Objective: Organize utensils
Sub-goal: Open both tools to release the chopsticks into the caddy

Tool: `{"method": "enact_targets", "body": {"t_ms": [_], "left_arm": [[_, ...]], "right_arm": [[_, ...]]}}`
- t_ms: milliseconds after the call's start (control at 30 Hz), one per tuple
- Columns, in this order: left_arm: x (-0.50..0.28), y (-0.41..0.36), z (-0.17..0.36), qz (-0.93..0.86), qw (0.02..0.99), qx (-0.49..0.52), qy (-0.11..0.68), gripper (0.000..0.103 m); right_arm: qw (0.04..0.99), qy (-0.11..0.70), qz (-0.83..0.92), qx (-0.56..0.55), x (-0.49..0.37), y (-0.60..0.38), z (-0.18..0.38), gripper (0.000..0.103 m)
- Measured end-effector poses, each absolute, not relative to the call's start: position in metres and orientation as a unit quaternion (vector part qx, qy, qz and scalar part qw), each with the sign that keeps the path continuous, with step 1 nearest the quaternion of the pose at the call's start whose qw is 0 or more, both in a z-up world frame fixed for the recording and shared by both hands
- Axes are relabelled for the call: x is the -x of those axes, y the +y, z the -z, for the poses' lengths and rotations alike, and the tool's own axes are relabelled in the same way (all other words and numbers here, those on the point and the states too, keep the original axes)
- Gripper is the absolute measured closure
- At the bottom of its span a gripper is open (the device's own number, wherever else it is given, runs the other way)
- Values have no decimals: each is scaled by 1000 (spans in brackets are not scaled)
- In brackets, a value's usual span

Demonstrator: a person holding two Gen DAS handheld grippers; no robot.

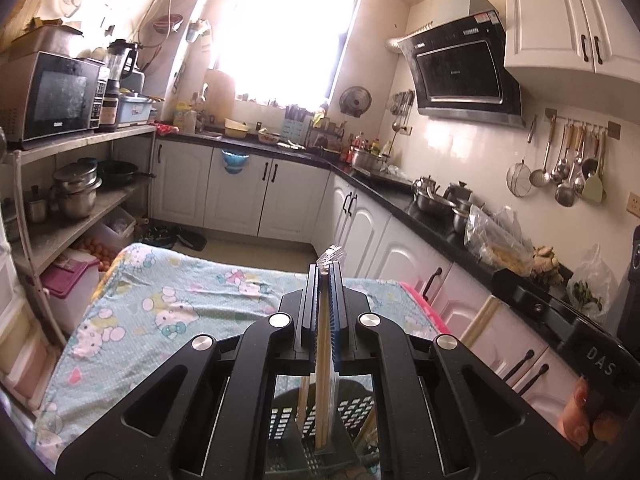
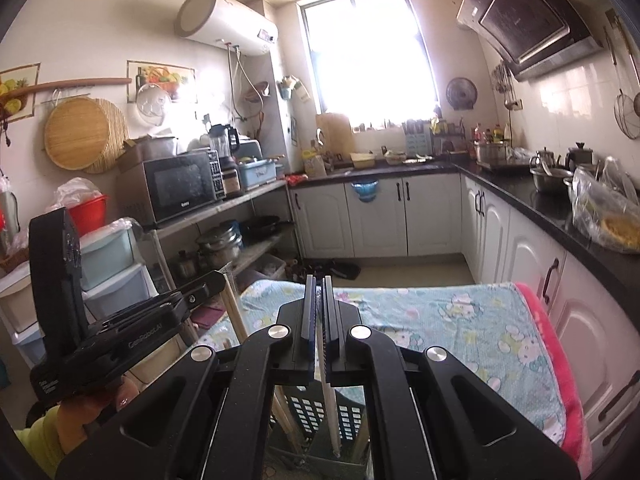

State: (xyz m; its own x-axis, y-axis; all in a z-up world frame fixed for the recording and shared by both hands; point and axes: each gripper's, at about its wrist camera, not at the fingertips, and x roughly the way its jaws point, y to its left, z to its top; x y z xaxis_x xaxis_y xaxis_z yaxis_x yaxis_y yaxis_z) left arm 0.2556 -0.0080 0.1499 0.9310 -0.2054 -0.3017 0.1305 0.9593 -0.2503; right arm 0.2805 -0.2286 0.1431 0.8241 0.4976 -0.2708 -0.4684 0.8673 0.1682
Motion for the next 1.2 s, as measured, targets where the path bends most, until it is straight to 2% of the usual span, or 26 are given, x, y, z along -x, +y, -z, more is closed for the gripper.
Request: {"method": "enact_targets", "body": {"t_ms": [433, 833, 967, 1067, 1200], "left_arm": [[-265, -18, -111, 87, 970, 106, 200, 101], [-266, -18, -96, 87, 967, 99, 218, 101], [-265, -18, -92, 86, 966, 97, 222, 101], [-263, -18, -90, 84, 966, 97, 226, 101], [-259, -15, -90, 77, 967, 91, 226, 99]], "right_arm": [[954, 187, -231, -44, -300, -223, -101, 100], [955, 196, -222, -27, -302, -215, -86, 98], [957, 194, -216, -14, -298, -214, -84, 85], [959, 193, -208, -1, -293, -212, -84, 84], [963, 186, -195, 12, -285, -213, -84, 74]]}}
